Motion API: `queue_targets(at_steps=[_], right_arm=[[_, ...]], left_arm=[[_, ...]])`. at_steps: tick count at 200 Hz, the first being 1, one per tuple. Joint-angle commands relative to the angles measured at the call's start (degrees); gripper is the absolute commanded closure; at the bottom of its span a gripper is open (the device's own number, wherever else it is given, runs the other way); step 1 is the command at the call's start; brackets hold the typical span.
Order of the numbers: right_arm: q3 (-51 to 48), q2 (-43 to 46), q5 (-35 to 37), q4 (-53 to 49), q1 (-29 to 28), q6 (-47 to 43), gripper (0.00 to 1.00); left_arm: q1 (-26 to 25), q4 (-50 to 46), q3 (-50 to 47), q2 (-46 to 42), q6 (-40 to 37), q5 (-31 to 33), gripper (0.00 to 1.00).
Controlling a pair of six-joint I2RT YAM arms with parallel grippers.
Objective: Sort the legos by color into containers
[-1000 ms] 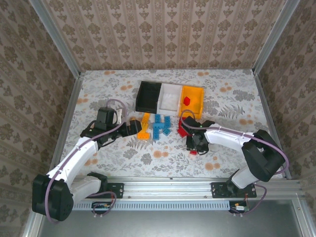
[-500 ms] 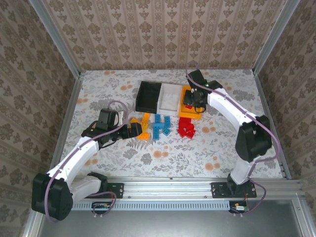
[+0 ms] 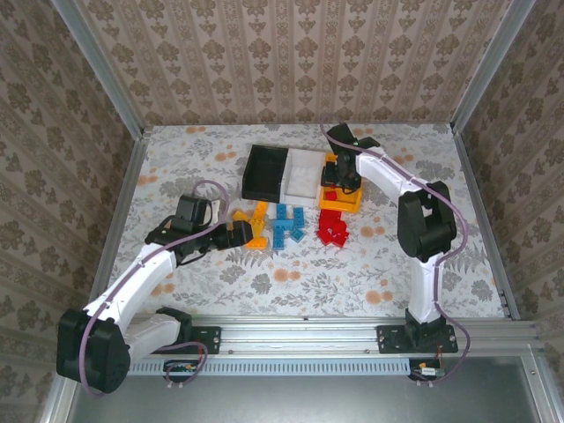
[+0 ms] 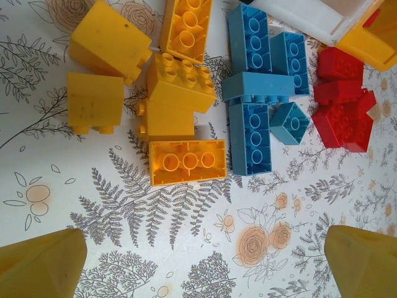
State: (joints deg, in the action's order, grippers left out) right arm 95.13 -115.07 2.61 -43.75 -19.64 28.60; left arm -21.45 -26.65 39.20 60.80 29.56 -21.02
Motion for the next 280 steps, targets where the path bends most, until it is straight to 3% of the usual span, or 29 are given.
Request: queue_targets(at_steps=[1, 44, 80, 201, 237, 280], right_arm=[[-7.4, 9.9, 0.8, 0.3, 0.0, -0.6, 0.4], [-27.0, 22.4, -2.5, 3.4, -1.7, 0.7, 0.37], [-35.9, 23.1, -3.0, 5.9, -4.0, 2.4, 0.37], [-34.3, 13.7, -5.6, 11.5, -5.4, 4.8, 0.42], [-34.6, 14.8, -4.6, 11.5, -5.4, 5.0, 0.52], [-35.5, 16.6, -3.7, 11.1, -5.3, 5.0, 0.7]], left_arm=[[-0.2, 0.1, 1.3, 0.3, -0.6, 0.2, 0.0], [-0.4, 4.1, 0.6, 3.0, 1.1, -1.7, 0.0], [-1.3, 6.8, 0.6, 5.5, 2.5, -2.8, 0.0], [-2.4, 3.0, 0.8, 3.0, 0.9, 0.2, 0.0], [-2.4, 3.1, 1.0, 3.3, 0.8, 0.2, 0.0], [-2.3, 3.3, 0.9, 3.3, 0.7, 0.2, 0.0]])
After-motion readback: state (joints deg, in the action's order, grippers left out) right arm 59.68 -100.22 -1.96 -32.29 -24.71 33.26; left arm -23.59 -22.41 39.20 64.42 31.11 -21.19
